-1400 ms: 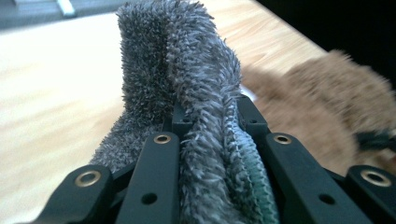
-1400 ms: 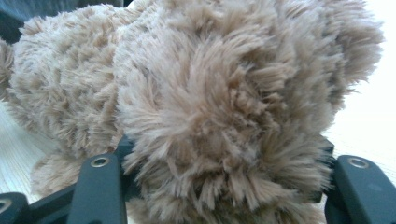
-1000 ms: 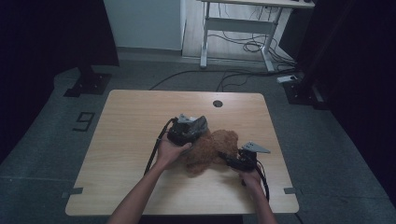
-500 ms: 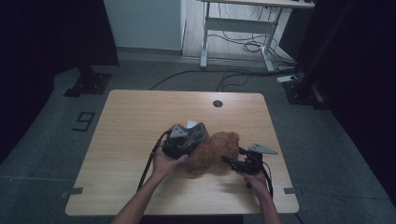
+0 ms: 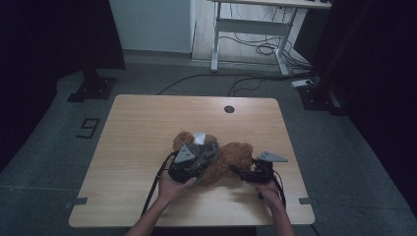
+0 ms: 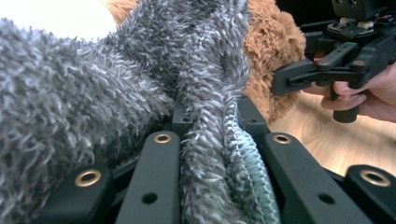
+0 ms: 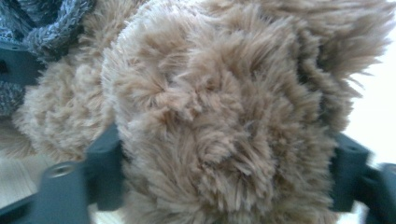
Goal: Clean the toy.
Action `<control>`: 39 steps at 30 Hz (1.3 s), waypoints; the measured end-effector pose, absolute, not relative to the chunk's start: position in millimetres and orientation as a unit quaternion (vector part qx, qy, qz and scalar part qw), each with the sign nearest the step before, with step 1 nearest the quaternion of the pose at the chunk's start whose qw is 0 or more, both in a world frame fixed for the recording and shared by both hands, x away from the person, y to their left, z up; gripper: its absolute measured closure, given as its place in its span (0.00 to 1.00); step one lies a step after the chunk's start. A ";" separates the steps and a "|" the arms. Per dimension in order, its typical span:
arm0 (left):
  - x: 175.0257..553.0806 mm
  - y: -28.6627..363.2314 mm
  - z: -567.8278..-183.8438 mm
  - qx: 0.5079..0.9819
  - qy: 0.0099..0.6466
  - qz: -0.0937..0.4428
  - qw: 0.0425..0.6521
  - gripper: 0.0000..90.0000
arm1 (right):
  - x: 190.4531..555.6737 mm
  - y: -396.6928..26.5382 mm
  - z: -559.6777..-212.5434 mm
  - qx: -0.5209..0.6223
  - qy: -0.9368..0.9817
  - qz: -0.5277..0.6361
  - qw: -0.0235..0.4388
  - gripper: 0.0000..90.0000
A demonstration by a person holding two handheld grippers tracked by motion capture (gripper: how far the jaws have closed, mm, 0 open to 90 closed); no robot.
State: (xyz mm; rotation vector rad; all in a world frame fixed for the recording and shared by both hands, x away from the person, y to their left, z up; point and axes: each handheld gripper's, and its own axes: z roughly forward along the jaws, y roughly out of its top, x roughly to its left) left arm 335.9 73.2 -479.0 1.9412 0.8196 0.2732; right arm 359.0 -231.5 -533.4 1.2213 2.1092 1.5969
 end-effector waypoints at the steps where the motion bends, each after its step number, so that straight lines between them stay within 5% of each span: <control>1: 335.9 73.2 -479.0 0.798 0.337 0.112 0.487 0.82 | 359.0 -231.5 -533.4 0.416 0.719 0.544 0.114 0.26; 9: 343.3 53.2 -441.1 0.804 0.325 0.129 0.481 0.81 | 351.3 -231.2 -537.5 0.424 0.713 0.544 0.126 0.39; 15: 367.2 -8.8 -410.7 0.817 0.298 0.110 0.482 0.82 | 346.3 -227.0 -536.5 0.425 0.713 0.538 0.145 0.42; 24: 388.7 -73.4 -442.5 0.850 0.290 0.075 0.434 0.82 | 345.5 -227.3 -536.3 0.422 0.716 0.537 0.148 0.42; 33: 383.6 -52.5 -446.4 0.839 0.311 0.093 0.437 0.83 | 346.2 -226.3 -537.2 0.425 0.719 0.529 0.151 0.44; 39: 377.6 7.3 -454.7 0.822 0.347 0.114 0.437 0.83 | 346.9 -227.9 -537.6 0.425 0.717 0.532 0.145 0.44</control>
